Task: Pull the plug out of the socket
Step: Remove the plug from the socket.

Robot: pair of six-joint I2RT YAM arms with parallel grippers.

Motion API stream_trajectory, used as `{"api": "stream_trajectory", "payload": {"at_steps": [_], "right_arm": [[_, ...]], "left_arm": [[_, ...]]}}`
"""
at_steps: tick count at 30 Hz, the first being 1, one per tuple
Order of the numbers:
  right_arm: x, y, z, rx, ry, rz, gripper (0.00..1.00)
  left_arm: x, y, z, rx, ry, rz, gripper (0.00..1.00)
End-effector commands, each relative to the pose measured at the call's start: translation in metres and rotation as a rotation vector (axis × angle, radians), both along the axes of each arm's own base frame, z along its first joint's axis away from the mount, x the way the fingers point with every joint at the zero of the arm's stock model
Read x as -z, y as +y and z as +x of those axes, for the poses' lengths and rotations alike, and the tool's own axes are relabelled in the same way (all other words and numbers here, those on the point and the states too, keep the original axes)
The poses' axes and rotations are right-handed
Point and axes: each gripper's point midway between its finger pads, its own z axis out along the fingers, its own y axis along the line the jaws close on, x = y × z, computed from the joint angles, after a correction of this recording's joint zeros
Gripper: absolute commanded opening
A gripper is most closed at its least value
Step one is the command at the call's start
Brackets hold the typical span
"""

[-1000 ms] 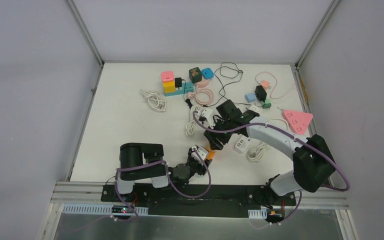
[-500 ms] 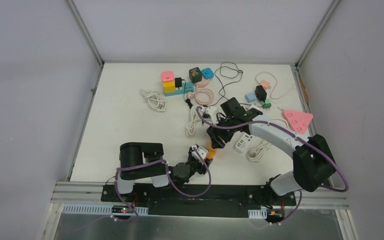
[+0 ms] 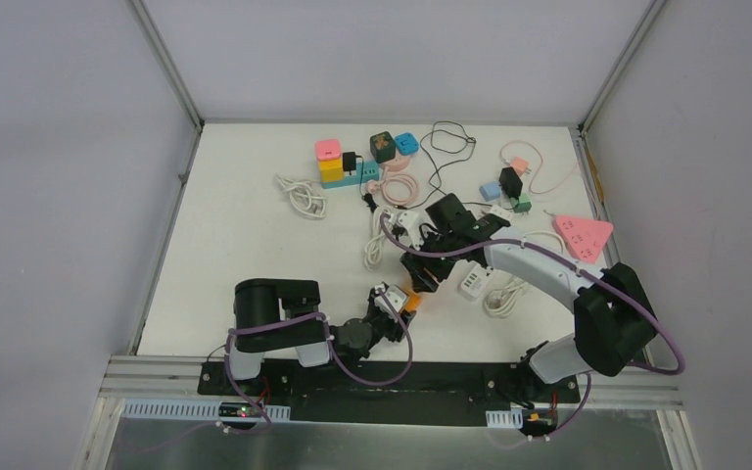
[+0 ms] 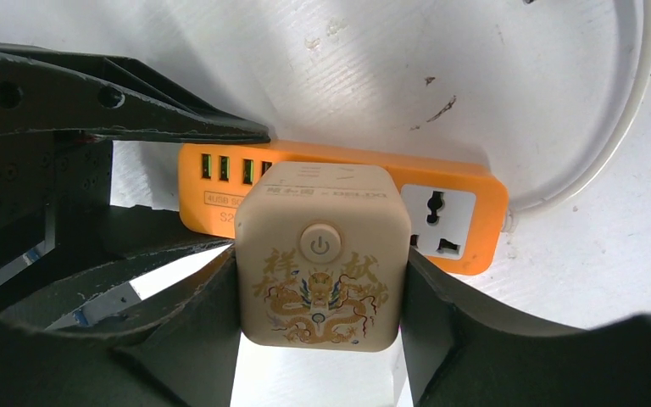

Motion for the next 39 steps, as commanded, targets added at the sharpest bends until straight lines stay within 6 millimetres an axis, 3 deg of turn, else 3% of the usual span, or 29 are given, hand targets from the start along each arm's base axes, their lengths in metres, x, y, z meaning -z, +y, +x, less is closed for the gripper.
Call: {"api": "stream_trajectory", "payload": {"at_steps": [1,11,23,29,32,39], "right_arm": [[-0.006,-0.005,-0.01,-0.014,0.076,0.045,0.0],[0.002,0.017,-0.034,-0.131,0.102,0.028,0.0],[0.004,-0.012,0.005,0.036,0.065,-0.008,0.0],[0.001,0.014,-0.032,-0.119,0.082,0.031,0.0],[0.006,0.022,-0.04,-0.162,0.071,-0.005,0.0],[-0.002,0.003,-0.01,-0.023,0.039,0.002,0.0]], "left_arm": [[0.009,-0.002,-0.001,0.029,0.022,0.012,0.0],[0.01,-0.004,0.001,0.032,0.026,0.011,0.0],[0.016,-0.001,0.002,0.036,0.045,0.013,0.0],[0.018,-0.001,0.003,0.026,0.058,0.008,0.0],[0.018,-0.001,0.005,0.017,0.062,0.001,0.0],[0.024,0.005,0.006,0.002,0.086,0.001,0.0]]}}
